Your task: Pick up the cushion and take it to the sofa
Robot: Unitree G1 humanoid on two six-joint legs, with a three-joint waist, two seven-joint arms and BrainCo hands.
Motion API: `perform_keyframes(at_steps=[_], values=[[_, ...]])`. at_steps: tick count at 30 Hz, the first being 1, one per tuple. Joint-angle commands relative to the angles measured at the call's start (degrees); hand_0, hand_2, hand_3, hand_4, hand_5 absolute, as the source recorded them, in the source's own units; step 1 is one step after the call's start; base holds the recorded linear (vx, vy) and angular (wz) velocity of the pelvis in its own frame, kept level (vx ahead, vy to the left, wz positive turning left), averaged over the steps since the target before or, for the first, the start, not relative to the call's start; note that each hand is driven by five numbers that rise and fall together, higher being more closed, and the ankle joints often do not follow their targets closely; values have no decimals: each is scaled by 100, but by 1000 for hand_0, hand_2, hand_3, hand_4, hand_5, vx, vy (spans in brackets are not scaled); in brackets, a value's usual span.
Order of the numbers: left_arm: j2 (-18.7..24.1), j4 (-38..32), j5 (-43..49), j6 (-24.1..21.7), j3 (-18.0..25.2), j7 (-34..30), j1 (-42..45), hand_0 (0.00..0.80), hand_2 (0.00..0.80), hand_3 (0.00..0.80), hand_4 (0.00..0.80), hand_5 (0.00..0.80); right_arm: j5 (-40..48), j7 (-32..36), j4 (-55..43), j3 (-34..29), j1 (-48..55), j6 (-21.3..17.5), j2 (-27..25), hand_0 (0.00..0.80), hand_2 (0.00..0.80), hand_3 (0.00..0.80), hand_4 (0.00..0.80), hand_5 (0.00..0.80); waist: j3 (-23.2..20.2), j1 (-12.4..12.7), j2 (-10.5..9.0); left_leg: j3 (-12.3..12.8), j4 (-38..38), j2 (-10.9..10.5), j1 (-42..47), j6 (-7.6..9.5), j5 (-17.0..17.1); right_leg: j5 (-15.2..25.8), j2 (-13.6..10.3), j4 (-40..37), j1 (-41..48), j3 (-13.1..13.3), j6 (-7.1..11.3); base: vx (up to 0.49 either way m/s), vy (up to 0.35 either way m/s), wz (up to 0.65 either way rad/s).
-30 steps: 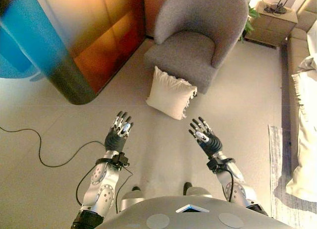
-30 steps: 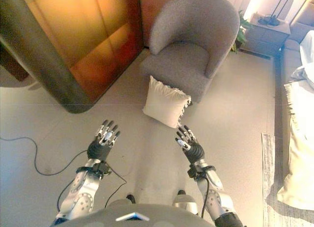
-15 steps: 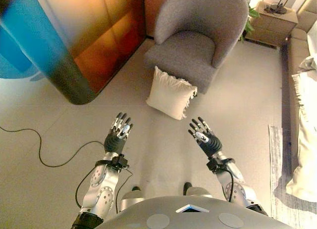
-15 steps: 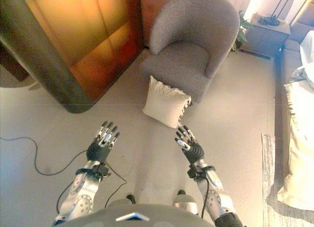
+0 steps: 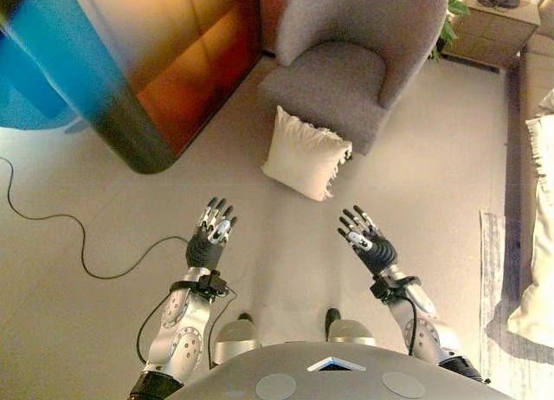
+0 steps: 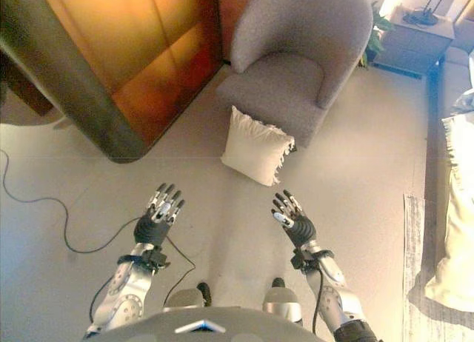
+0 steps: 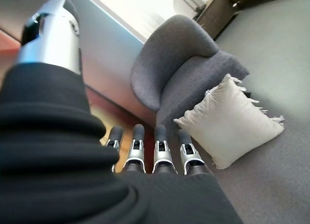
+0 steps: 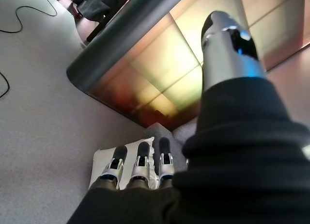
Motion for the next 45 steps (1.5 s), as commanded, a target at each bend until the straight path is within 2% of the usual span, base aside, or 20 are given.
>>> perform_keyframes(at_steps=[1, 4, 7, 9, 10, 11, 14, 18, 21, 25, 28, 31, 35, 36, 37, 39, 40, 41, 43, 45], values=[[76, -335, -39, -342, 225, 2, -221, 0, 0, 0, 0, 0, 169, 179, -269, -188, -265, -224, 249, 0, 0, 0, 0, 0, 37, -20, -161, -93, 502, -394, -44, 434, -544, -283, 286, 560, -170, -211, -162, 30, 169, -13], [151, -327, -6, -199, 340, -64, -287, 0, 0, 0, 0, 0, 89, 57, -287, -149, -224, -368, 417, 0, 0, 0, 0, 0, 80, -57, -87, -164, 507, -476, -89, 634, -599, -219, -74, 1492, -568, -33, 30, -18, 206, -6], [253, -233, 73, -133, 335, -134, -444, 0, 0, 0, 0, 0, 27, -78, -264, -121, -166, -597, 498, 0, 0, 0, 0, 0, 288, -71, 53, -218, 680, -589, -247, 862, -683, 244, -521, 3208, -1347, 88, -97, -79, 276, 3], [298, -176, 34, -63, 324, -138, -522, 0, 0, 0, 0, 0, 30, -149, -320, -116, -78, -647, 480, 0, 0, 0, 0, 0, 468, -127, 127, -287, 728, -680, -179, 896, -738, 511, -634, 4133, -1749, 196, -106, 1, 288, 16], [305, -179, -26, -11, 344, -199, -526, 0, 0, 0, 0, 0, 24, -154, -351, -109, -18, -666, 462, 0, 0, 0, 0, 0, 537, -152, 151, -334, 752, -714, -84, 860, -856, 542, -681, 4388, -1883, 236, -10, 50, 224, 30], [317, -196, -58, 28, 376, -241, -506, 0, 0, 0, 0, 0, 34, -128, -372, -121, 28, -671, 446, 0, 0, 0, 0, 0, 584, -149, 156, -285, 747, -705, -66, 850, -789, 702, -741, 4328, -1953, 165, -60, 105, 116, 21], [347, -267, -30, 99, 410, -243, -380, 0, 0, 0, 0, 0, 108, -94, -433, -183, 81, -626, 422, 0, 0, 0, 0, 0, 617, -197, 71, -250, 686, -711, 118, 759, -894, 925, -716, 3523, -2012, -4, 100, 153, -42, 2], [378, -243, 23, -80, 211, -209, -431, 0, 0, 0, 0, 0, 274, -62, -301, -226, -203, -603, 357, 0, 0, 0, 0, 0, 634, -320, -245, -307, 614, -928, 337, 696, -1228, 978, -412, 1097, -2030, -493, 356, 225, -125, -9], [387, -215, 70, -129, 99, -202, -388, 0, 0, 0, 0, 0, 386, -35, -210, -294, -264, -552, 336, 0, 0, 0, 0, 0, 587, -343, -333, -393, 486, -1076, 578, 727, -1332, 1208, -134, 331, -2049, -935, 456, 308, -80, 2], [391, -190, 165, -43, 28, -296, -321, 0, 0, 0, 0, 0, 438, -80, -166, -340, -200, -578, 373, 0, 0, 0, 0, 0, 524, -290, -286, -550, 539, -1100, 788, 833, -1612, 1255, 6, 342, -2080, -1209, 484, 422, -79, 18], [343, -220, 224, 3, -21, -321, -231, 0, 0, 0, 0, 0, 400, -161, -179, -363, -5, -618, 357, 0, 0, 0, 0, 0, 374, -352, -258, -472, 690, -1061, 969, 870, -1848, 1057, 8, 481, -2004, -1373, 382, 492, -98, -13], [314, -288, 175, 163, 9, -350, -127, 0, 0, 0, 0, 0, 340, -333, -227, -415, 153, -591, 337, 0, 0, 0, 0, 0, 185, -493, -130, -185, 903, -783, 1217, 772, -1916, 742, 37, 937, -2012, -1374, 247, 505, -135, 3], [313, -328, 55, 184, 44, -513, -84, 0, 0, 0, 0, 0, 175, -272, -359, -528, 490, -621, 200, 0, 0, 0, 0, 0, -114, -790, -67, -29, 1798, -195, 1124, 158, -377, 279, 314, 1111, -1844, -1075, -257, 426, -246, 6], [313, -336, 6, 161, 46, -539, -94, 0, 0, 0, 0, 0, 175, -240, -340, -546, 521, -657, 183, 0, 0, 0, 0, 0, -139, -798, -57, -28, 1957, -132, 1074, 84, -209, 226, 353, 1086, -1780, -1079, -313, 432, -262, 20], [280, -362, -128, 126, 65, -542, -128, 0, 0, 0, 0, 0, 167, -190, -279, -585, 513, -689, 140, 0, 0, 0, 0, 0, -168, -733, 9, -109, 2637, 27, 885, -96, 77, -111, 503, 1142, -1550, -1126, -455, 348, -239, -2], [206, -370, -307, 55, 28, -449, -205, 0, 0, 0, 0, 0, 216, -161, -164, -606, 426, -826, 61, 0, 0, 0, 0, 0, -218, -654, -137, -187, 3459, -51, 370, -108, 428, -202, 446, 1044, -1320, -1135, -662, 318, -228, -38], [181, -368, -345, 56, 23, -419, -230, 0, 0, 0, 0, 0, 257, -147, -118, -619, 374, -845, 38, 0, 0, 0, 0, 0, -219, -609, -194, -170, 3893, 9, 69, -63, 407, -306, 456, 1050, -1212, -1070, -733, 288, -169, -49], [128, -331, -367, 20, 14, -372, -292, 0, 0, 0, 0, 0, 322, -125, -16, -627, 263, -875, 2, 0, 0, 0, 0, 0, -176, -516, -302, -175, 4369, 41, -512, 108, 163, -382, 441, 1003, -1017, -850, -773, 250, -109, -59], [79, -217, -282, -137, 7, -435, -341, 0, 0, 0, 0, 0, 330, -146, 108, -594, 152, -891, -46, 0, 0, 0, 0, 0, -89, -412, -350, -276, 4197, 65, -1026, 270, -6, -465, 479, 1036, -879, -470, -776, 233, 15, -90], [68, -196, -286, -250, 32, -440, -371, 0, 0, 0, 0, 0, 254, -204, 159, -587, 61, -765, -74, 0, 0, 0, 0, 0, 10, -317, -356, -399, 3501, 25, -1275, 359, -54, -546, 529, 1079, -741, -53, -747, 234, 123, -95]])
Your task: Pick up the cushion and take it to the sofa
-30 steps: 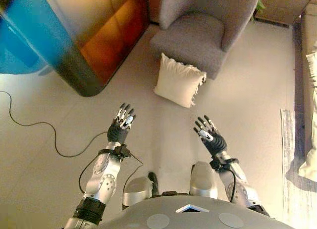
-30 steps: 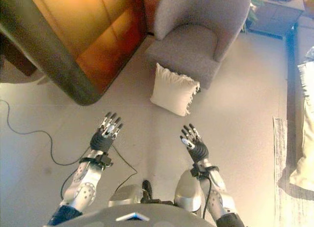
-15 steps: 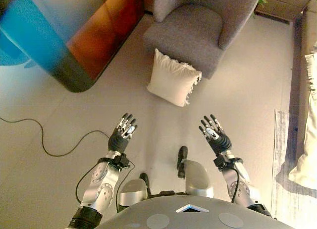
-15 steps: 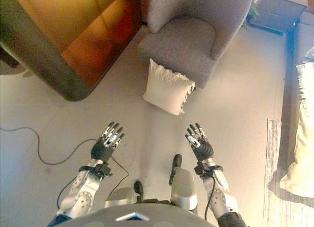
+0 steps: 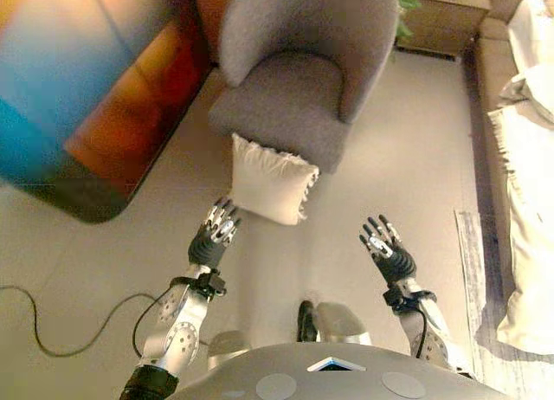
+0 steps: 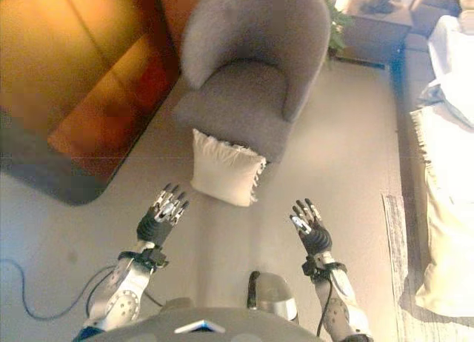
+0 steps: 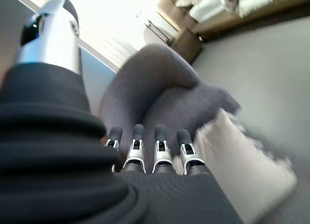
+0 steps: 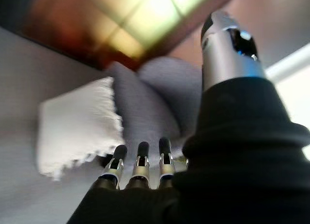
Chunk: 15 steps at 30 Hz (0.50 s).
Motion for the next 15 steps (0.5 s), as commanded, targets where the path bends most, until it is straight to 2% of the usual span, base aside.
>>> perform_keyframes(at_steps=[1, 3, 5, 6, 9, 12, 14, 15], values=[[72, -359, -45, -543, 121, -103, -112, 0, 0, 0, 0, 0, 20, 110, -128, -81, -163, -233, -166, 0, 0, 0, 0, 0, 261, 42, -87, 90, -1081, -249, -26, 434, 383, 478, -6, -620, 285, 439, 430, 277, 155, -75], [100, -399, -91, -539, 245, -70, -105, 0, 0, 0, 0, 0, -46, 209, -78, -76, -139, -119, -176, 0, 0, 0, 0, 0, 273, 161, -7, -522, -2295, -324, -81, 376, 608, 404, 150, -615, 367, 965, 553, 325, 162, -90], [81, -403, -63, -516, 343, -22, -109, 0, 0, 0, 0, 0, -43, 298, -62, -53, -119, -16, -200, 0, 0, 0, 0, 0, 271, 286, 80, -1112, -3278, -291, -25, 208, 815, 300, 265, -599, 499, 1271, 640, 354, 135, -112], [65, -414, -14, -529, 387, -25, -94, 0, 0, 0, 0, 0, 5, 382, -58, -48, -109, 56, -214, 0, 0, 0, 0, 0, 281, 335, 106, -1276, -3568, -232, 9, 129, 918, 250, 280, -606, 588, 1375, 672, 349, 120, -102], [37, -438, 46, -518, 549, -91, 7, 0, 0, 0, 0, 0, -78, 638, -8, -67, -44, 177, -241, 0, 0, 0, 0, 0, 286, 445, 167, -1468, -4136, -65, 41, -10, 1063, 125, 193, -709, 932, 1569, 757, 348, 157, -98], [65, -474, 0, -527, 656, -98, 67, 0, 0, 0, 0, 0, -148, 792, 53, -27, -87, 219, -214, 0, 0, 0, 0, 0, 297, 569, 241, -1733, -4311, -62, -34, -61, 1123, -22, 79, -764, 1259, 1711, 842, 314, 210, -83], [101, -457, -52, -467, 737, -117, 52, 0, 0, 0, 0, 0, -195, 830, 45, -12, -176, 206, -191, 0, 0, 0, 0, 0, 321, 629, 270, -1649, -4122, -80, -184, -61, 1041, -137, -86, -719, 1399, 1644, 929, 250, 258, -87], [158, -432, -106, -403, 790, -140, 6, 0, 0, 0, 0, 0, -192, 789, 41, 48, -232, 163, -164, 0, 0, 0, 0, 0, 321, 637, 280, -1461, -3996, -99, -207, -32, 927, -183, -230, -653, 1394, 1495, 991, 220, 287, -44]])
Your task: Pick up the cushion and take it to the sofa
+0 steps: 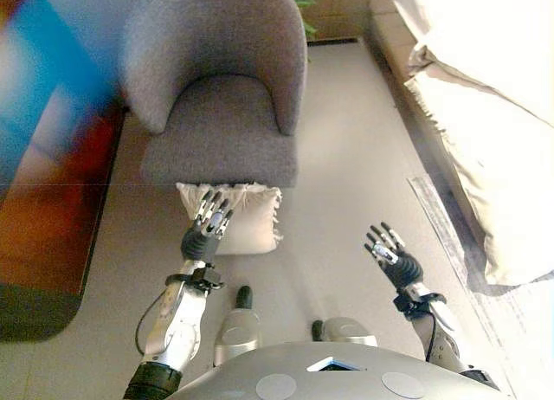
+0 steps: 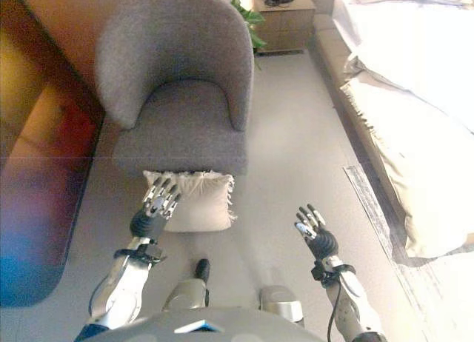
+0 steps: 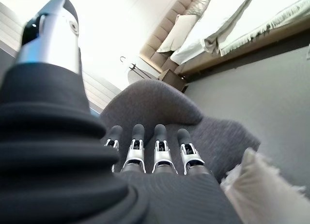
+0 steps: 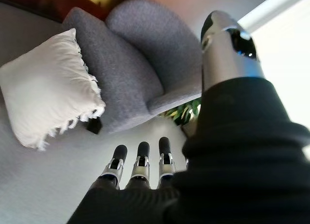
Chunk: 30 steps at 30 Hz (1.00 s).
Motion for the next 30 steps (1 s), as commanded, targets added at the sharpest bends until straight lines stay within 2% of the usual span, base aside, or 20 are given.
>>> perform_keyframes(at_steps=[1, 3, 5, 6, 9, 11, 12, 13, 15, 17, 18, 21, 23, 26, 30], values=[[186, -435, -11, -101, 229, -58, -101, 0, 0, 0, 0, 0, -73, 51, -386, -52, -372, -174, 138, 0, 0, 0, 0, 0, 44, 134, 31, 115, -112, 426, -431, -8, 90, 283, -203, -151, 416, -576, 213, 230, 300, -17], [265, -404, -30, -34, 342, -106, -200, 0, 0, 0, 0, 0, 50, 3, -507, -48, -380, -74, 225, 0, 0, 0, 0, 0, 22, 140, 0, 273, 72, 310, -455, 99, -29, 406, -403, 0, 362, -709, 335, 225, 265, -13], [318, -456, 116, -36, 417, -191, -169, 0, 0, 0, 0, 0, 16, 37, -577, -37, -285, -87, 333, 0, 0, 0, 0, 0, -55, 174, -30, 361, 115, 154, -398, 280, -140, 643, -600, 200, 230, -850, 425, 226, 240, -15], [332, -450, 122, -32, 433, -209, -150, 0, 0, 0, 0, 0, -14, 27, -562, -47, -270, -107, 358, 0, 0, 0, 0, 0, -73, 184, -34, 371, 120, 118, -385, 316, -159, 689, -637, 218, 224, -868, 435, 215, 209, -11], [373, -495, 157, 109, 499, -278, -133, 0, 0, 0, 0, 0, -9, -55, -553, -115, -223, -191, 527, 0, 0, 0, 0, 0, -202, 272, -84, 460, 155, -133, -318, 548, -318, 1279, -984, 553, 165, -1038, 428, 212, 220, -1], [390, -525, 196, 159, 510, -325, -116, 0, 0, 0, 0, 0, -17, -52, -574, -158, -188, -290, 612, 0, 0, 0, 0, 0, -250, 337, -82, 550, 189, -278, -257, 713, -448, 1753, -1267, 1234, -47, -1208, 395, 165, 271, 0], [377, -541, 244, 193, 526, -326, -88, 0, 0, 0, 0, 0, -33, -84, -624, -166, -152, -320, 660, 0, 0, 0, 0, 0, -243, 358, -32, 570, 204, -361, -167, 797, -515, 1971, -1382, 1808, -293, -1251, 336, 165, 315, -16], [356, -528, 252, 218, 537, -317, -78, 0, 0, 0, 0, 0, -68, -120, -660, -157, -126, -329, 683, 0, 0, 0, 0, 0, -229, 359, 10, 558, 202, -424, -78, 841, -551, 2056, -1416, 2179, -527, -1231, 281, 175, 319, -28], [335, -542, 191, 263, 579, -308, -8, 0, 0, 0, 0, 0, -126, -180, -785, -118, -39, -287, 672, 0, 0, 0, 0, 0, -175, 354, 77, 554, 207, -520, 82, 894, -614, 2080, -1413, 2807, -856, -1227, 194, 172, 261, -18], [318, -547, 151, 311, 617, -216, 50, 0, 0, 0, 0, 0, -134, -156, -845, -111, 35, -245, 641, 0, 0, 0, 0, 0, -122, 320, 78, 639, 208, -573, 221, 899, -672, 2087, -1367, 2702, -1063, -1312, 154, 171, 148, -6], [326, -546, 127, 302, 612, -193, 55, 0, 0, 0, 0, 0, -117, -138, -855, -110, 42, -238, 625, 0, 0, 0, 0, 0, -91, 303, 64, 660, 194, -575, 276, 883, -684, 2032, -1318, 2492, -1086, -1378, 149, 160, 26, -29], [361, -534, 114, 196, 561, -136, 11, 0, 0, 0, 0, 0, -27, -28, -772, -101, -28, -264, 556, 0, 0, 0, 0, 0, 21, 217, -47, 780, 159, -545, 457, 792, -800, 1867, -1085, 1106, -1223, -1599, 226, 157, -78, -32], [357, -549, 171, 87, 463, -20, -24, 0, 0, 0, 0, 0, 18, 8, -636, -21, -181, -318, 545, 0, 0, 0, 0, 0, 96, 166, -183, 754, 155, -619, 617, 765, -994, 2006, -925, 120, -1363, -1689, 421, 188, -114, -29], [359, -572, 170, 26, 387, 108, 16, 0, 0, 0, 0, 0, 133, 0, -530, 50, -369, -277, 475, 0, 0, 0, 0, 0, 136, 135, -313, 642, 57, -731, 877, 772, -1202, 2248, -658, -723, -1500, -1803, 628, 239, -61, -25], [343, -498, 217, 19, 349, 88, 100, 0, 0, 0, 0, 0, 195, -45, -553, 101, -382, -173, 461, 0, 0, 0, 0, 0, 104, 81, -394, 639, -27, -819, 1171, 830, -1338, 2439, -433, -1027, -1619, -2031, 679, 269, -15, 28]])
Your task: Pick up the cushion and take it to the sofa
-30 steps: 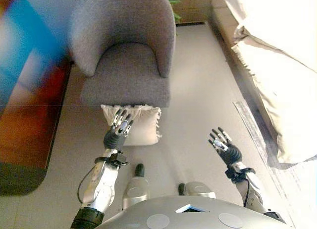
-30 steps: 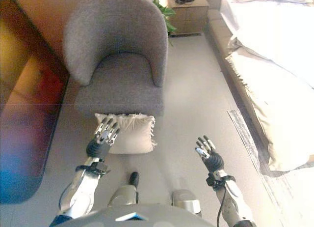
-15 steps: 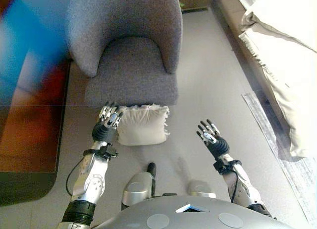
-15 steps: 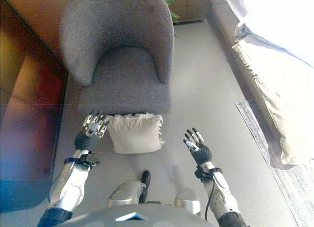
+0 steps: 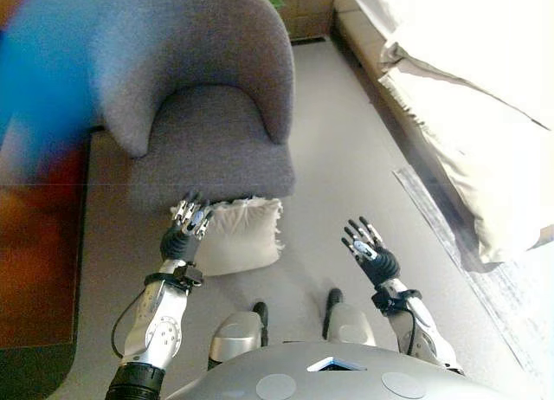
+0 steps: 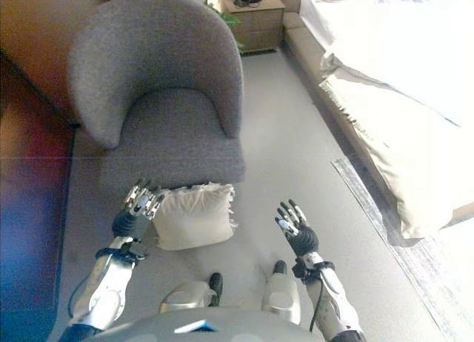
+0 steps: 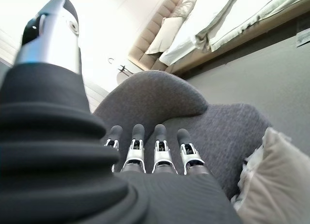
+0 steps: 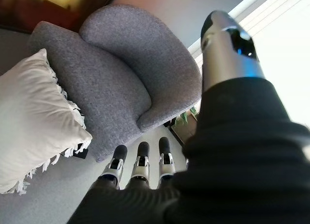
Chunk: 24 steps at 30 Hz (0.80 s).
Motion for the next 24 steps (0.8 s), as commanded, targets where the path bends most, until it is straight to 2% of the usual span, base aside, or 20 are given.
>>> perform_keyframes(at_steps=[1, 5, 7, 12, 15, 16, 17, 18, 20, 22, 23, 24], values=[[109, -516, 214, -324, 166, -77, 90, 0, 0, 0, 0, 0, 199, 66, -277, 18, -327, -124, -81, 0, 0, 0, 0, 0, 122, -17, -93, 210, -28, -400, 646, 215, -842, 965, 227, -376, -446, -318, -12, 260, -2, 45], [61, -634, 241, -241, 243, -184, 259, 0, 0, 0, 0, 0, 131, 183, -293, -66, -120, -74, -43, 0, 0, 0, 0, 0, 67, -67, -66, 245, 52, -381, 800, 253, -996, 833, 200, 76, -483, -337, -87, 267, -25, 23], [47, -646, 250, -224, 226, -171, 305, 0, 0, 0, 0, 0, 128, 186, -242, -79, -74, -99, -62, 0, 0, 0, 0, 0, 9, -93, -31, 211, 87, -370, 834, 237, -1038, 708, 269, -9, -382, -272, -99, 263, -85, 16], [50, -604, 145, -109, 188, -306, 309, 0, 0, 0, 0, 0, 209, 50, -365, -72, -42, -201, -142, 0, 0, 0, 0, 0, -47, -228, 61, 310, 238, -175, 981, 114, -1130, 484, 348, 287, -431, -211, -191, 260, -109, 20], [31, -628, 80, -39, 139, -328, 258, 0, 0, 0, 0, 0, 140, -3, -365, -155, -10, -180, -175, 0, 0, 0, 0, 0, -94, -347, 112, 362, 717, -48, 952, 20, -1057, 246, 416, 500, -455, -148, -316, 220, -112, 26], [16, -659, 11, 12, 148, -324, 245, 0, 0, 0, 0, 0, 104, 18, -354, -187, 11, -174, -197, 0, 0, 0, 0, 0, -112, -388, 142, 485, 1036, 21, 929, -58, -914, 141, 424, 552, -424, -210, -393, 188, -99, 12], [1, -654, -35, 30, 147, -337, 239, 0, 0, 0, 0, 0, 72, 24, -363, -223, 44, -170, -225, 0, 0, 0, 0, 0, -118, -426, 169, 661, 1321, 113, 868, -156, -704, 58, 432, 575, -365, -273, -467, 159, -116, 15], [-12, -656, -77, 81, 123, -348, 210, 0, 0, 0, 0, 0, 30, 0, -359, -256, 81, -220, -255, 0, 0, 0, 0, 0, -101, -455, 181, 907, 1867, 331, 579, -353, -226, -46, 433, 576, -241, -339, -585, 128, -120, 46], [-61, -653, -134, 114, -10, -315, 126, 0, 0, 0, 0, 0, 66, -16, -361, -288, 87, -322, -387, 0, 0, 0, 0, 0, 0, -470, 138, 1208, 2352, 845, 18, -566, 154, -172, 325, 596, -49, -397, -717, 87, -27, 96], [-115, -609, -132, -2, -100, -321, 109, 0, 0, 0, 0, 0, 94, 97, -373, -339, 81, -319, -486, 0, 0, 0, 0, 0, 85, -486, 157, 1197, 2044, 1184, 11, -645, 328, -256, 227, 687, 7, -391, -735, 82, 159, 47], [-140, -593, -133, -96, -145, -329, 150, 0, 0, 0, 0, 0, 92, 165, -393, -359, 81, -287, -545, 0, 0, 0, 0, 0, 113, -507, 182, 1168, 1650, 1414, 141, -681, 494, -303, 202, 737, 22, -321, -718, 101, 229, -35], [-139, -604, -144, -134, -168, -325, 172, 0, 0, 0, 0, 0, 103, 171, -429, -355, 87, -270, -587, 0, 0, 0, 0, 0, 114, -515, 208, 1107, 1332, 1559, 209, -708, 646, -347, 193, 771, 24, -250, -701, 118, 279, -48]])
